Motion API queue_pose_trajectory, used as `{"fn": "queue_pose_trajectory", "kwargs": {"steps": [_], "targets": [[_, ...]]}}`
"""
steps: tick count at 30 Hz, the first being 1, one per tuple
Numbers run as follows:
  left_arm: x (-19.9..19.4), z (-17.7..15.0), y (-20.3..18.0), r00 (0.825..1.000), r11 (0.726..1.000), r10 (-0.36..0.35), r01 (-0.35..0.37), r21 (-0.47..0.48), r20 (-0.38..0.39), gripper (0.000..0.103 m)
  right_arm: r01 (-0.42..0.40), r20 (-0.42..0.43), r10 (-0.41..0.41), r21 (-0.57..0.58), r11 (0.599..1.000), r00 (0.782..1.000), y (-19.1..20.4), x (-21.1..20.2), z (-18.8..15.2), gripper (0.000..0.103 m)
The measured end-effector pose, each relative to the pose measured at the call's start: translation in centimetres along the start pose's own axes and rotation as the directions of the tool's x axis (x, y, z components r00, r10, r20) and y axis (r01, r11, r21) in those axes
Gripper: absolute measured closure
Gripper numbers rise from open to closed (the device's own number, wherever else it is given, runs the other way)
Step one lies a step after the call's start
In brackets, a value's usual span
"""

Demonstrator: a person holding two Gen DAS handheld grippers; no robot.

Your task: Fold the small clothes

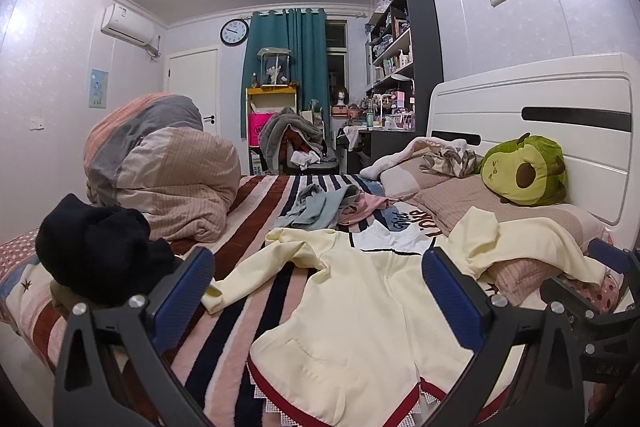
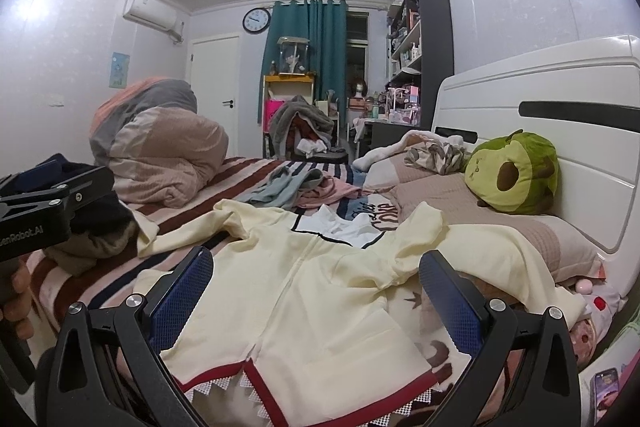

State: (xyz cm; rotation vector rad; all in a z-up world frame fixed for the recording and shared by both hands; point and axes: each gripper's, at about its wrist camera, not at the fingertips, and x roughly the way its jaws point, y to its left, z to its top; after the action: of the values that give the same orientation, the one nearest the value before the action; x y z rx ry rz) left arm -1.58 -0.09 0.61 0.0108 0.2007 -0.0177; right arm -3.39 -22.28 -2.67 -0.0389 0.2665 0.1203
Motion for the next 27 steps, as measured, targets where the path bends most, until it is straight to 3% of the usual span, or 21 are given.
{"fn": "queue_pose_trajectory", "kwargs": {"steps": [20, 27], "targets": [[-0.1, -0.1, -0.2, 1.0, 1.0, -0.002, 0.002, 0.0, -0.022, 0.001, -0.03, 0.003, 0.03, 0.021, 0.999, 1.0, 0.0, -0.2, -0.2, 0.001], [1.4, -0.8, 0.2, 0.998, 1.0, 0.008, -0.008, -0.005, -0.063, 0.001, -0.033, -0.012, 0.033, 0.022, 0.999, 0.999, 0.2, 0.0, -0.3, 0.001]]}}
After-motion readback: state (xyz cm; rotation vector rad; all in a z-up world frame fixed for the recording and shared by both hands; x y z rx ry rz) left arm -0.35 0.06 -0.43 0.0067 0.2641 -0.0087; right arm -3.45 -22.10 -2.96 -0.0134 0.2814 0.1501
